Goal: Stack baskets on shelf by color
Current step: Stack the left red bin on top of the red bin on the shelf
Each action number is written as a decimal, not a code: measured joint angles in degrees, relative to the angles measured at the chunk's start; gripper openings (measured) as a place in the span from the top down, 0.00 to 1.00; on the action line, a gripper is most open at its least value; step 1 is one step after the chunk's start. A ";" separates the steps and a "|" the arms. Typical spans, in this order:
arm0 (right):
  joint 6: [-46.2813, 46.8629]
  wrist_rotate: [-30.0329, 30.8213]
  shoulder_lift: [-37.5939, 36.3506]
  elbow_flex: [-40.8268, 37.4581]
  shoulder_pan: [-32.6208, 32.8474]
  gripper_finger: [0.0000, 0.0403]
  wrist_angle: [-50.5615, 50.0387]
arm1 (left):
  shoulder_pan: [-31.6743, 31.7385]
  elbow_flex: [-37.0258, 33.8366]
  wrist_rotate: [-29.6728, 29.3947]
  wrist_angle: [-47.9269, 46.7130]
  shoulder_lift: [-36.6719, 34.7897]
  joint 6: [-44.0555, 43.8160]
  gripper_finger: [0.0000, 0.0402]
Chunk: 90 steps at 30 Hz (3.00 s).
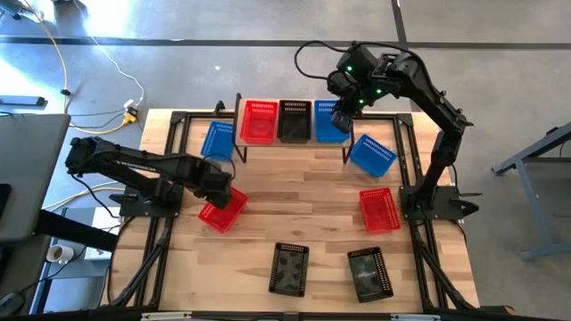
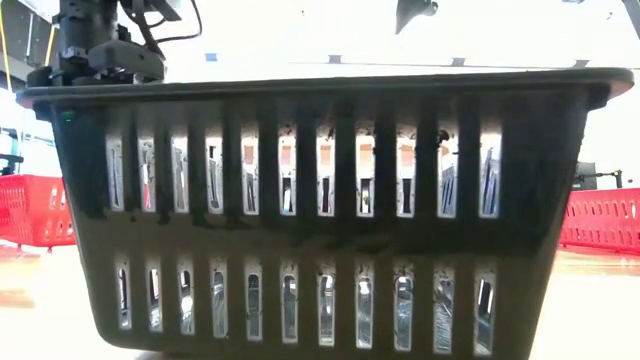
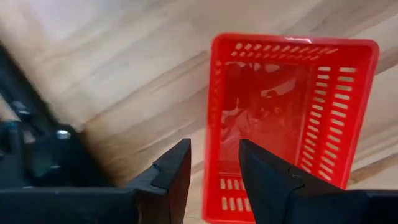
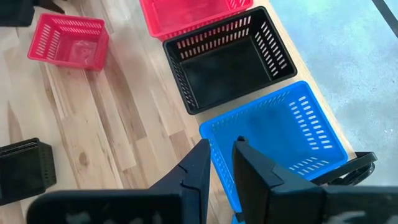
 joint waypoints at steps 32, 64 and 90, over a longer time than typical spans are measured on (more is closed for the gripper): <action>0.00 -0.09 0.00 -0.04 0.00 0.86 -0.02 | -3.33 -10.42 1.92 10.37 2.40 -8.96 0.79; -0.37 -0.17 0.00 -0.04 0.22 0.86 0.00 | -3.33 -10.31 1.89 18.84 -14.66 -14.08 1.00; 0.60 0.02 0.00 -0.04 0.22 0.86 0.00 | 3.37 -6.56 -15.13 46.19 -26.65 0.10 1.00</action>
